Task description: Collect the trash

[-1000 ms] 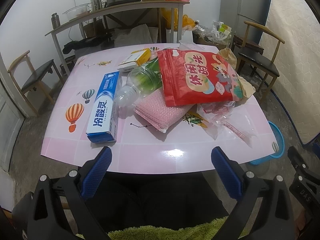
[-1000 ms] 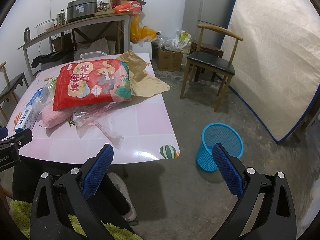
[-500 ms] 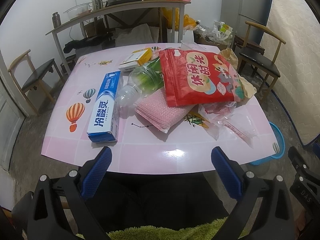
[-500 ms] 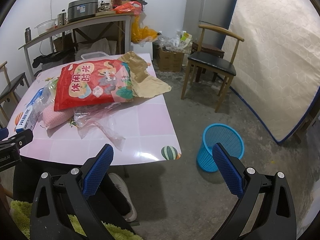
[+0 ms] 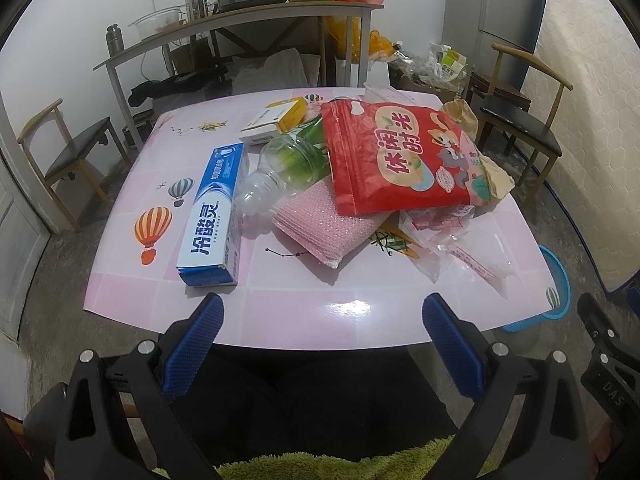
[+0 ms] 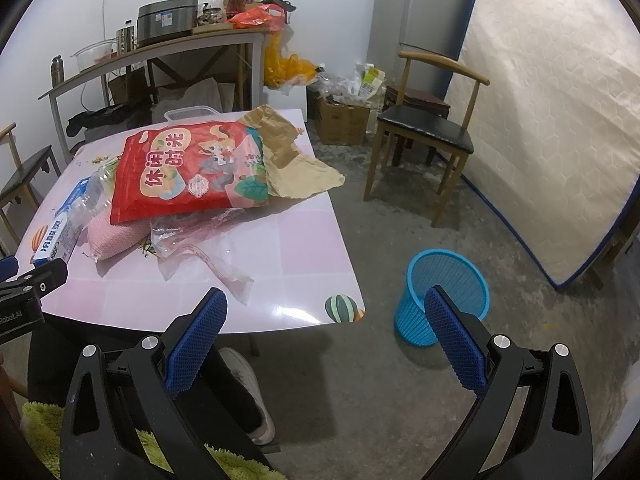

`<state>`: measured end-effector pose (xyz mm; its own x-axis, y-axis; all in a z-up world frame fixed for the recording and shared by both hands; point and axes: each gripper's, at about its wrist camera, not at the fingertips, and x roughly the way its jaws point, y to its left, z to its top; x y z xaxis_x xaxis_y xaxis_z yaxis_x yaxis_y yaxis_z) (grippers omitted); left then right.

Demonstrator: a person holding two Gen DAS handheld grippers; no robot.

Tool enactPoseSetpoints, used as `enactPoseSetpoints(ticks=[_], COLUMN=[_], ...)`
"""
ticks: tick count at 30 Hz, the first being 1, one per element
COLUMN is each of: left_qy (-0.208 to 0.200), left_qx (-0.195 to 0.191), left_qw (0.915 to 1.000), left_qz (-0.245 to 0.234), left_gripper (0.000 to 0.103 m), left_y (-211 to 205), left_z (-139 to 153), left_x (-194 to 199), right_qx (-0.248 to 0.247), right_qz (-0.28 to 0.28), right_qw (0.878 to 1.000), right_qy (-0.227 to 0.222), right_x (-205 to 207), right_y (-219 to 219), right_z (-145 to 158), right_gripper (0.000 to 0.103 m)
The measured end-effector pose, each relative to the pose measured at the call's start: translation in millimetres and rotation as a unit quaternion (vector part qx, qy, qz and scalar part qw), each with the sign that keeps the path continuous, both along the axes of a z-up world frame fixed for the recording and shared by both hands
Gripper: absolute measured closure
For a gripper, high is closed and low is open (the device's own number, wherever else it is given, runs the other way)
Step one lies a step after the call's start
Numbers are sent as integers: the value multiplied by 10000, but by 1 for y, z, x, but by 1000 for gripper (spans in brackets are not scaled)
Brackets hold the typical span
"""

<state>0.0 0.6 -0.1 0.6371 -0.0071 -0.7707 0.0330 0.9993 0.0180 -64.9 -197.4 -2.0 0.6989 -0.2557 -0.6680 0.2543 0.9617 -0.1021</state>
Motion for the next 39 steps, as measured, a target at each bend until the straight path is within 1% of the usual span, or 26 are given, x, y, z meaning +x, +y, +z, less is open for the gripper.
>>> enactPoseSetpoints(ticks=[13, 28, 30, 31, 32, 37, 39], left_qy=[12, 15, 16, 17, 18, -3, -29], left_qx=[0, 0, -1, 0, 2, -8, -21], left_qw=[10000, 10000, 10000, 10000, 10000, 10000, 10000], left_qz=[-2, -1, 1, 0, 0, 3, 15], left_gripper=[6, 6, 6, 6, 6, 6, 6], left_y=[1, 7, 7, 8, 8, 11, 22], left_z=[-1, -1, -1, -1, -1, -2, -10], left_x=[0, 2, 2, 2, 2, 2, 2], right_qx=[4, 33, 59, 69, 90, 165, 181], right_qz=[4, 51, 68, -4, 89, 215, 293], right_qw=[10000, 10000, 10000, 10000, 9999, 9996, 9993], right_qy=[0, -17, -28, -52, -49, -111, -168], right_x=[0, 13, 12, 11, 12, 13, 15], right_y=[1, 16, 13, 12, 12, 12, 15], right_z=[-1, 4, 2, 2, 1, 3, 4], right_gripper=[8, 8, 8, 8, 8, 8, 8])
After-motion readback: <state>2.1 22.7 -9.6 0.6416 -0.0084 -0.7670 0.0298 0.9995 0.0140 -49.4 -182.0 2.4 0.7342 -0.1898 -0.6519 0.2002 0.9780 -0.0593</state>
